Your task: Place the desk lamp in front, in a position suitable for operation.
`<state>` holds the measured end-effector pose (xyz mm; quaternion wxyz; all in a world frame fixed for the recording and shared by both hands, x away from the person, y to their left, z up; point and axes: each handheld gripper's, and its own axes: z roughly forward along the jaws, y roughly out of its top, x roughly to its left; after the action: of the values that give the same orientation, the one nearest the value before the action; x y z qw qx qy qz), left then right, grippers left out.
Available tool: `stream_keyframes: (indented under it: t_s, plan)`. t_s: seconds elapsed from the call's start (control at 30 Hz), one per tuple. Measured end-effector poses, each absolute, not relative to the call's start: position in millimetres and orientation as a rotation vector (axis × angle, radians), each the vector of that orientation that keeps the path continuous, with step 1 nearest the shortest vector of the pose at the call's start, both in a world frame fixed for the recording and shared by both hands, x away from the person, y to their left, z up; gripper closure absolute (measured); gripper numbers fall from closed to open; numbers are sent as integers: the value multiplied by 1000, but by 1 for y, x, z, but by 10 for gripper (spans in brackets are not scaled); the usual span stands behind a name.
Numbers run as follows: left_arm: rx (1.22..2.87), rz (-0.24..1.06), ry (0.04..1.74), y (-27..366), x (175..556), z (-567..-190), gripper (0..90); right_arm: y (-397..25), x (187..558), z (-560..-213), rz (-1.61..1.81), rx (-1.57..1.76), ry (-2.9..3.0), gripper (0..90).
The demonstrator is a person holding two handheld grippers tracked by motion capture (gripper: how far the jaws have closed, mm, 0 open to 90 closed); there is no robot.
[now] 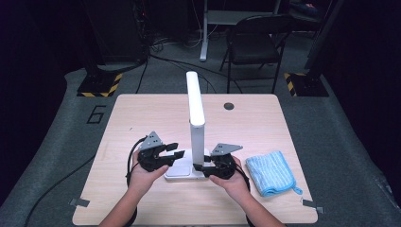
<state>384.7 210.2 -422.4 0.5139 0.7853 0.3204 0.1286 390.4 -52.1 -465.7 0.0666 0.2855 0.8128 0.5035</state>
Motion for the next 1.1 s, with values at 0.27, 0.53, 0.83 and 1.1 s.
stream_keyframes:
  t_s: [0.27, 0.53, 0.83, 1.1]
  plan:
    - [1852, 306, 787, 219, 381, -424, 550, -48, 398, -471, 1521, 887, 2470, 609]
    - [1840, 294, 826, 225, 377, -432, 549, -46, 395, -470, 1493, 867, 2449, 636]
    - [1848, 319, 804, 227, 375, -430, 547, -48, 386, -468, 1390, 896, 2350, 757]
    - [1852, 310, 794, 223, 373, -428, 531, -46, 380, -469, 1472, 921, 2367, 647]
